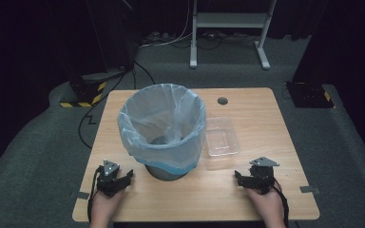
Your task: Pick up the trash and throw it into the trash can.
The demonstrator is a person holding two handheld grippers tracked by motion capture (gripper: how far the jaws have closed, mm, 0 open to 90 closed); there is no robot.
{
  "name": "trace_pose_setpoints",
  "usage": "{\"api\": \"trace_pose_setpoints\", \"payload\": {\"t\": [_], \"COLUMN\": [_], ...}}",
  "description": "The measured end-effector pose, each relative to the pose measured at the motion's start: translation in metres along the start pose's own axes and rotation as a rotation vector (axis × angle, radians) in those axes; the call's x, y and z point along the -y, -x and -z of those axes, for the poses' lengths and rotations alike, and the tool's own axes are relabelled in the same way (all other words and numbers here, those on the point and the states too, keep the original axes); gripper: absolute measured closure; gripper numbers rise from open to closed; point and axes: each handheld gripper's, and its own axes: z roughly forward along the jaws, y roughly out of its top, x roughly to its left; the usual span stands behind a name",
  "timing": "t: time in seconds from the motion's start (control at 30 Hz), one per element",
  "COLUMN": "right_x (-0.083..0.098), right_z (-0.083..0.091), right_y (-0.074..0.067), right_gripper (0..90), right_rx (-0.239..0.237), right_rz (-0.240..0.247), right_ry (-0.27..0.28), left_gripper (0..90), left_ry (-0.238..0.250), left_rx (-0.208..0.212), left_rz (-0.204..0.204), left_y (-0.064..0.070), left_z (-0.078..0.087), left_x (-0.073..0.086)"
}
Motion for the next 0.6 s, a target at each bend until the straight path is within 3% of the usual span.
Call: {"api": "trace_pose_setpoints", "payload": {"t": [0.2,0.3,0.33,0.37,0.4,0.5,0.53,0.6], "right_x": [0.005,0.005,0.006,0.006,0.000,-0.009,-0.027,-0.037], "right_z": [0.005,0.006,0.009,0.009,0.017,0.024,0.030,0.030], "right_y": [-0.001,-0.001,-0.003,-0.003,-0.009,-0.014,-0.021,-0.025], "right_gripper": [13.5,18.8,18.5,18.5,17.2,17.0,16.5,16.3], "right_rx": [-0.007,0.006,0.018,0.018,0.022,0.018,-0.009,-0.016], "right_rz": [0.012,0.005,-0.005,-0.005,-0.003,-0.015,-0.047,-0.045], "right_ry": [0.004,0.019,0.052,0.052,0.117,0.170,0.235,0.254], "left_gripper": [38.5,38.5,38.5,38.5,38.5,38.5,38.5,38.3], "left_ry": [0.000,0.000,-0.002,-0.003,-0.003,-0.004,-0.004,-0.001], "left_rx": [0.001,0.002,0.004,0.005,0.006,0.007,0.009,0.015], "left_rz": [0.000,0.000,-0.002,-0.003,-0.005,-0.006,-0.007,-0.004], "left_y": [0.000,0.000,0.000,0.000,-0.001,-0.001,-0.001,-0.001], "left_z": [0.000,0.000,0.000,0.000,0.000,0.000,0.000,-0.001], "left_x": [0.000,0.000,0.000,0.000,0.000,0.000,0.000,0.000]}}
